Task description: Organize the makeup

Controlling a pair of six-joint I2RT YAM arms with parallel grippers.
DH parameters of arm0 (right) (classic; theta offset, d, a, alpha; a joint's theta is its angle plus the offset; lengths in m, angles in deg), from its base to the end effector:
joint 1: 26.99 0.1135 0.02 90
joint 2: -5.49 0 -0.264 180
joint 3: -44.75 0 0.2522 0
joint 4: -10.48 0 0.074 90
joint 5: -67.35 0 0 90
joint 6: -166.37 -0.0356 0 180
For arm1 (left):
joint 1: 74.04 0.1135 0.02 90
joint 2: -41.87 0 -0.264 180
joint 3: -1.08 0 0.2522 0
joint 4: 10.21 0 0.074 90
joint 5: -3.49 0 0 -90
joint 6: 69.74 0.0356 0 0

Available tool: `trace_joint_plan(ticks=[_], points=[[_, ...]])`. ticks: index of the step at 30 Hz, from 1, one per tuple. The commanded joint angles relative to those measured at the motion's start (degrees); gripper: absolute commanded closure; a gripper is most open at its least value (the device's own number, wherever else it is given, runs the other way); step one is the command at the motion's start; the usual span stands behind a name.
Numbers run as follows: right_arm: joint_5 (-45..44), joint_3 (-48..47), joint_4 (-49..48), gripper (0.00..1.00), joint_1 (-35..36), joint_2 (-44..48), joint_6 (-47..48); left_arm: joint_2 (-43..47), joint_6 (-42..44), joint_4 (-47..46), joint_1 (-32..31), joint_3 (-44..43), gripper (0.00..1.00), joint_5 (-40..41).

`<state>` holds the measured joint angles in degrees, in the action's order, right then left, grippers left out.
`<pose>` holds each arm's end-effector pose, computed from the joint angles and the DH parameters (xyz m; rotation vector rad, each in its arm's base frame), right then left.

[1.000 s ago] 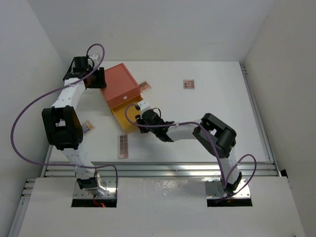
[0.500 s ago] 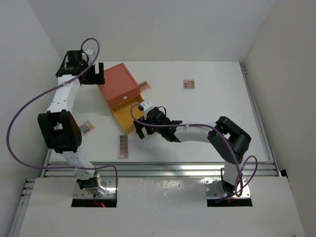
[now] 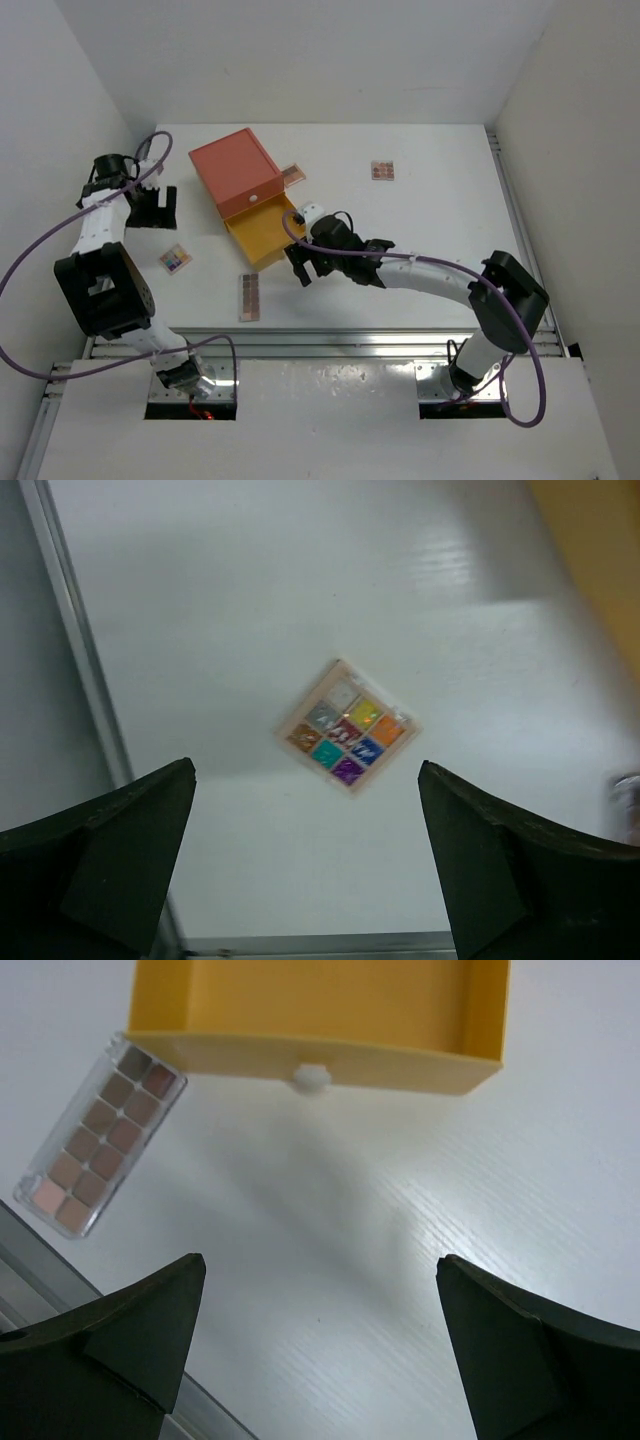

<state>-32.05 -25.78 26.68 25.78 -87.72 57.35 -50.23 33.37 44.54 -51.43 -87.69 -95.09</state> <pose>0.2179 0.2771 0.2113 -0.5769 2.2111 0.4882 0.3152 0.1255 0.2700 -0.1577 2.5625 0.0419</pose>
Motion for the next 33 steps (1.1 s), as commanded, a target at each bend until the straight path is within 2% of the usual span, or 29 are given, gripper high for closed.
trace_joint_plan(ticks=[1, 3, 5, 8, 9, 13, 18, 19, 21, 23, 24, 26, 28, 33], points=[[0.7, -2.4, 5.8, 0.01, 0.2, 0.7, 1.4, 1.1, 27.7, -0.8, 2.8, -0.1, 0.0, -9.9], [1.4, -3.9, 7.1, 0.01, 0.2, 0.4, 2.5, 1.7, 37.6, 0.7, 3.5, -0.1, 0.0, -15.4], [1.5, -5.0, 8.9, 0.01, 0.5, 0.2, 4.0, 1.7, 41.7, 2.7, 4.2, -1.2, 0.0, -18.6], [-1.8, -3.9, 9.4, 0.01, 0.2, 1.7, 4.6, 1.7, 43.4, 4.1, 8.1, -6.0, 0.0, -28.2], [-2.4, -3.3, 8.8, 0.01, 0.2, 2.6, 4.9, 1.7, 44.0, 4.1, 10.0, -7.3, 0.0, -34.0], [-5.6, 3.4, 6.0, 0.01, 0.3, 6.4, 7.9, 2.5, 46.3, 7.0, 10.6, -12.2, 0.0, -40.5], [-9.3, 8.6, 4.5, 0.01, -1.2, 10.5, 9.4, 2.3, 42.6, 6.2, 9.5, -12.7, 0.0, -34.4], [-9.1, 9.3, 4.2, 0.01, -1.4, 11.4, 9.8, 0.6, 43.2, 6.9, 8.9, -12.7, 0.04, -32.9], [-7.9, 11.2, 2.6, 0.01, -3.1, 12.5, 10.0, -1.1, 52.0, 14.1, 8.3, -11.7, 0.07, -31.1], [-6.8, 12.2, 1.6, 0.01, -4.4, 13.7, 9.5, -1.6, 56.8, 14.6, 7.8, -6.4, 0.07, -26.8], [-4.4, 12.4, 1.4, 0.01, -6.2, 13.7, 9.1, -2.1, 58.3, 14.6, 7.8, -4.3, 0.03, -25.2], [-2.9, 12.6, 1.3, 0.01, -7.6, 13.6, 8.9, -2.1, 59.8, 12.0, 6.1, 0.1, 0.0, -19.2], [-1.1, 12.7, 1.3, 0.01, -8.6, 13.3, 9.0, -2.1, 56.9, 6.4, 4.9, 5.2, 0.0, -15.8], [0.9, 12.7, 1.2, 0.01, -10.1, 11.9, 8.1, 0.0, 55.5, -2.2, 4.4, 13.6, 0.0, -14.3]])
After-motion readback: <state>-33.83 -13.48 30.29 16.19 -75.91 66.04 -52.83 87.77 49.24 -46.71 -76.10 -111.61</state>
